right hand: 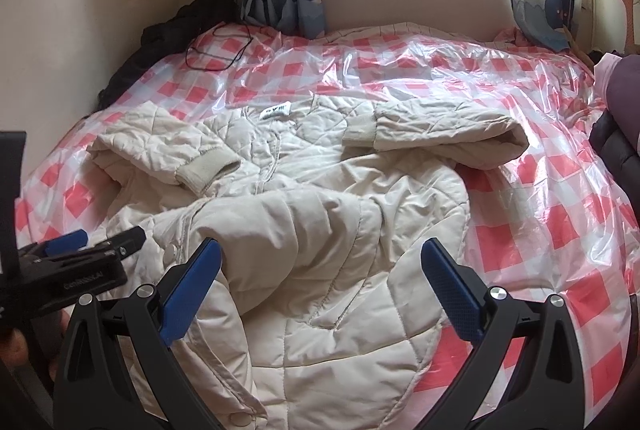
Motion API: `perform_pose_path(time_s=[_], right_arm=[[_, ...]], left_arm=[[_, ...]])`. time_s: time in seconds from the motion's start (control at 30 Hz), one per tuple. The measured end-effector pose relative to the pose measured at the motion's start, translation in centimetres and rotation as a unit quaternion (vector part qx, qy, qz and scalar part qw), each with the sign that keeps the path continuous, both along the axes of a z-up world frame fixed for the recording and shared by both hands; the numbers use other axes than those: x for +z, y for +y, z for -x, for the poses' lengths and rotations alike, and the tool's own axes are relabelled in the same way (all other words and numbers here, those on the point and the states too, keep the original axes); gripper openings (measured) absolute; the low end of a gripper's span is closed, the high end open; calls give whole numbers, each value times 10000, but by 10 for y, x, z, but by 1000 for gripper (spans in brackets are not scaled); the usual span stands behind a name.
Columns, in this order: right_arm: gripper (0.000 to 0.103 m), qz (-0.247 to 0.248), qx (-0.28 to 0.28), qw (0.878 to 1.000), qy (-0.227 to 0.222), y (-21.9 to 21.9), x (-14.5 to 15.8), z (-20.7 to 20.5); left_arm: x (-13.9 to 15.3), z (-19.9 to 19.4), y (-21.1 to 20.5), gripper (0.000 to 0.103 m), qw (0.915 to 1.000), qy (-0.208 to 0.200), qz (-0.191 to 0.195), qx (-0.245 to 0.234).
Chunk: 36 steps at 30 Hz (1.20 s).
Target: Fold large clothes
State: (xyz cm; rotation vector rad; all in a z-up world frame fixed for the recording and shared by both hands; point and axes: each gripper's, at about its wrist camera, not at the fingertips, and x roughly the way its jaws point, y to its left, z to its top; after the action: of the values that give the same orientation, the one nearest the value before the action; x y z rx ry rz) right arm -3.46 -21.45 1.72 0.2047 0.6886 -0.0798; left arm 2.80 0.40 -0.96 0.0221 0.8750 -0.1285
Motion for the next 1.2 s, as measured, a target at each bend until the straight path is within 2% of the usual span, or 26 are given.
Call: perform_pose_path(time_s=[0.1,0.27,0.33,0.5,0.63,0.8,0.9,1.0,1.2], right_arm=[[97,19,-123,9999,-103,-12,7,0],[97,127,-190,9996,189,-26,4,-20],[97,180,-150,9994,258,-28,0,-29],[97,903,98,9954,317,-26,-3,-68],[97,1654,268,9852,371,-25,-12,-111],[97,2621,510,9608,747,-29,-40,-166],[97,2920,507,9496,1022,-44,-62,-195],[97,2958,621,9456,1205,-52,-77,-215],[97,3256,934,9294,1467,-40,-96,-235]], left_arm=[[3,-1,-8,96,9997,-131,-179,-35],[2,-4,-17,96,9992,-160,-323,-152],[3,-5,-15,96,9995,-130,-263,-153],[2,-9,-13,96,9997,-84,-169,-124],[0,-11,-13,96,9998,-60,-154,-123],[-3,-12,-14,96,9998,-31,-162,-116],[-5,-13,-14,96,9998,-14,-163,-119],[-6,-13,-15,96,9998,-3,-166,-124],[-8,-14,-15,96,9999,25,-127,-112]])
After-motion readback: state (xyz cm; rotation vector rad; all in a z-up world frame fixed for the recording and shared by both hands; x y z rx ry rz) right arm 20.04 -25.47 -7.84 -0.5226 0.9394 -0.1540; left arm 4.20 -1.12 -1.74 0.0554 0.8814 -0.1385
